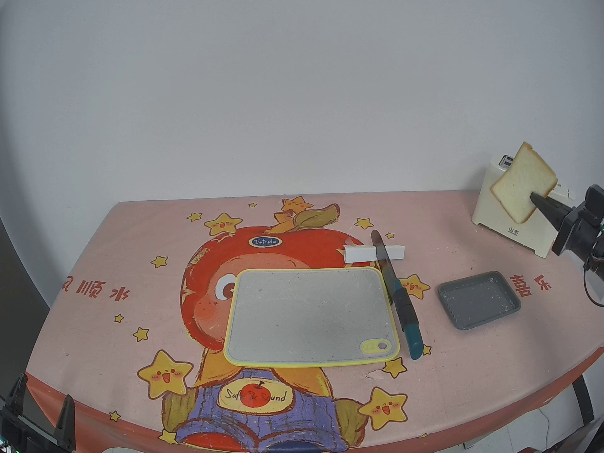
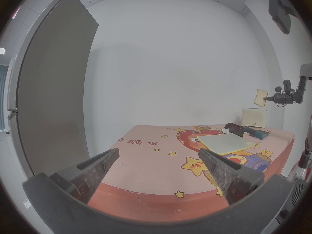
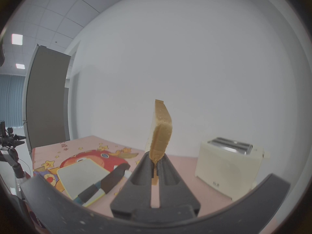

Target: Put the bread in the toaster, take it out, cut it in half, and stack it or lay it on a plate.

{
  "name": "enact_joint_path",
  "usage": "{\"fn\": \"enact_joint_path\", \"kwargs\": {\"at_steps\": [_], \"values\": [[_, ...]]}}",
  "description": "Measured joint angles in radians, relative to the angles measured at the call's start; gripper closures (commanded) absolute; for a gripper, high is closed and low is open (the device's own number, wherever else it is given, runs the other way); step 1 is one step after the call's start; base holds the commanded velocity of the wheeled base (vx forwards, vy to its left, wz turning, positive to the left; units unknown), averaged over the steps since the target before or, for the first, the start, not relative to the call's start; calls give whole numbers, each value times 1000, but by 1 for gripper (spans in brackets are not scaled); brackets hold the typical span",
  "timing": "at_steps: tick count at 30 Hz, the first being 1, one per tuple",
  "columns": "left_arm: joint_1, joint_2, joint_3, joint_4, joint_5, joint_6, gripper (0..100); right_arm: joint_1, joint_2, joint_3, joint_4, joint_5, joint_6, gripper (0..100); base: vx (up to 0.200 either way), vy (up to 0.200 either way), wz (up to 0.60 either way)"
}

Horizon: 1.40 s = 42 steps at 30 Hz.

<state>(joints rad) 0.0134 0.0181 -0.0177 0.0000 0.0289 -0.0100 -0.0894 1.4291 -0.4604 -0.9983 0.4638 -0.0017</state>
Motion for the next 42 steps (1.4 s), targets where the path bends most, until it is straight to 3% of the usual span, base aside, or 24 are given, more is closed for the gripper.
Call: {"fn": "enact_joint_path", "kwargs": {"at_steps": [7,15,33,42], "values": [[0,0,0,0,1,9,0,24,-2,-10,-44,-70,19,100,0,0,0],[-3,0,0,0,1,8,0,26,-1,-8,-44,-72,21,100,0,0,0],[-3,0,0,0,1,4,0,21,-3,-10,-46,-69,21,100,0,-200,0],[-3,0,0,0,1,3,0,4,-2,-11,-45,-65,21,100,0,0,0]]}}
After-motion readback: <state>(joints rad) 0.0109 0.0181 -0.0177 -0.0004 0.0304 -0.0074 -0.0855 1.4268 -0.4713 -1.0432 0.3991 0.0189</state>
